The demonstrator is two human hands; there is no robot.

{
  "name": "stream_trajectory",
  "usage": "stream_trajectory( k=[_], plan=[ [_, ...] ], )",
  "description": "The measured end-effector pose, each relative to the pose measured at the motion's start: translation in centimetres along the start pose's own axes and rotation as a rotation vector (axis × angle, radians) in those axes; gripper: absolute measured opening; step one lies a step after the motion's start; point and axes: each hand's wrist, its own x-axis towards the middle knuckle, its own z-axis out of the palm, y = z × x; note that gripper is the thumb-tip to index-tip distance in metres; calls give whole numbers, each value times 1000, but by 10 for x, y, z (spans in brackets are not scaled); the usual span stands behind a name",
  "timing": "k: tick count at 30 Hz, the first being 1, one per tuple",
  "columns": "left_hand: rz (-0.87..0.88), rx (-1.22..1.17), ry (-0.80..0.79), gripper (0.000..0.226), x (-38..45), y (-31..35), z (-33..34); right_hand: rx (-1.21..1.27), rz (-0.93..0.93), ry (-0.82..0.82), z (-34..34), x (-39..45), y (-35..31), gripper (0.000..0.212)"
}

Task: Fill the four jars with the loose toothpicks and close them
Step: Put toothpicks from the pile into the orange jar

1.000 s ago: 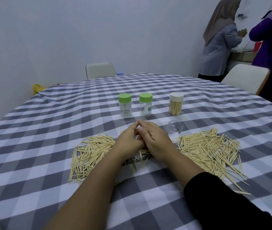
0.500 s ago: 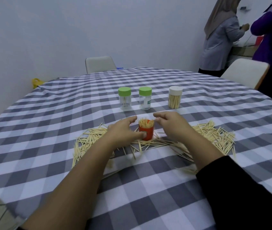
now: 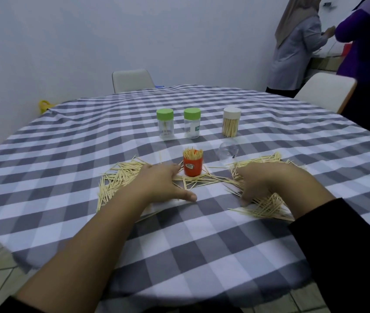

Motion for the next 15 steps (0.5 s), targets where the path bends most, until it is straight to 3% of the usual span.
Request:
stream_trajectory(
  k=[7, 12, 15],
  plan=[
    [12, 60, 119, 50, 12, -6, 10, 53, 28, 128, 14, 11, 0, 21],
    [53, 174, 220, 31, 17, -8, 12, 52, 11, 187, 18, 22, -7, 31],
    [44, 253, 276, 28, 18, -8, 14, 53, 43, 135, 15, 32, -10, 36]
  ],
)
